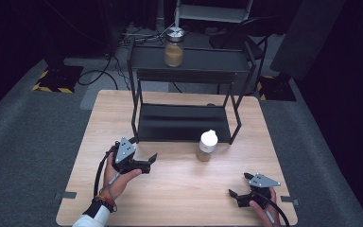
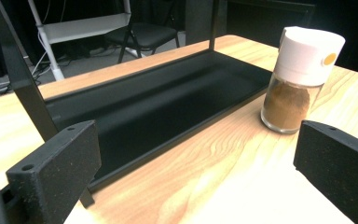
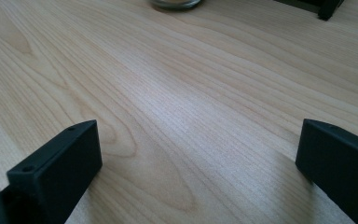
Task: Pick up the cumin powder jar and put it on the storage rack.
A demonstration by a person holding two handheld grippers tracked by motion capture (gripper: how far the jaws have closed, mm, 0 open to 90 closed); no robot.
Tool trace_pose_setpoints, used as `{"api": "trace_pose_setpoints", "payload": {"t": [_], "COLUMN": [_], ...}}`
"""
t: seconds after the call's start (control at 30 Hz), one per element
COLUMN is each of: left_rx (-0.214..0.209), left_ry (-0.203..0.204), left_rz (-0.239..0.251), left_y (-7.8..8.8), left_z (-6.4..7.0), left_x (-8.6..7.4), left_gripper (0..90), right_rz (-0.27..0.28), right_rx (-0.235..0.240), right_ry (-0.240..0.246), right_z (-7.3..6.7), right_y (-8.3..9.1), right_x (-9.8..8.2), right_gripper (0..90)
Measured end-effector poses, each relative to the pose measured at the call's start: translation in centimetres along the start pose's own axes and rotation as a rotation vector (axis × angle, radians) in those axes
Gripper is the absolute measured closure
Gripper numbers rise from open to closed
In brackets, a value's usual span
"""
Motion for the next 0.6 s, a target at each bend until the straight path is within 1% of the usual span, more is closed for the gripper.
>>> {"api": "trace_pose_setpoints", "payload": {"t": [0.03, 0.23, 0.4, 0.5, 0.6], "left_rx": [0.004, -0.004, -0.006, -0.009, -0.002], "left_ry": [0.001, 0.010, 0.002, 0.011, 0.000], "left_rz": [-0.002, -0.031, -0.061, -0.073, -0.101], "left_y": [0.0, -0.1, -0.3, -0.3, -0.5], "left_z": [0.0, -0.1, 0.0, 0.1, 0.3], "left_x": [-0.3, -1.9, -3.1, -3.9, -4.4], "left_gripper": [0.4, 0.4, 0.4, 0.4, 0.4], "right_rz": [0.000, 0.000, 0.000, 0.000, 0.000], "right_rx": [0.000, 0.000, 0.000, 0.000, 0.000], "right_ry": [0.000, 0.000, 0.000, 0.000, 0.000], "right_z": [0.0, 0.0, 0.0, 0.0, 0.0], "right_y": [0.0, 0.0, 0.0, 0.0, 0.0], "right_x": [0.0, 0.0, 0.0, 0.0, 0.0], "right_gripper": [0.0, 0.0, 0.0, 0.0, 0.0]}}
Point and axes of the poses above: each handheld gripper's, and its own axes: y roughly backward along the jaws, x roughly out of its top, z roughly to its right, the point moved 9 cm from there along -y, roughly forward along the jaws, and after that the axes turned 8 degrees about y, right-handed, at the moved point
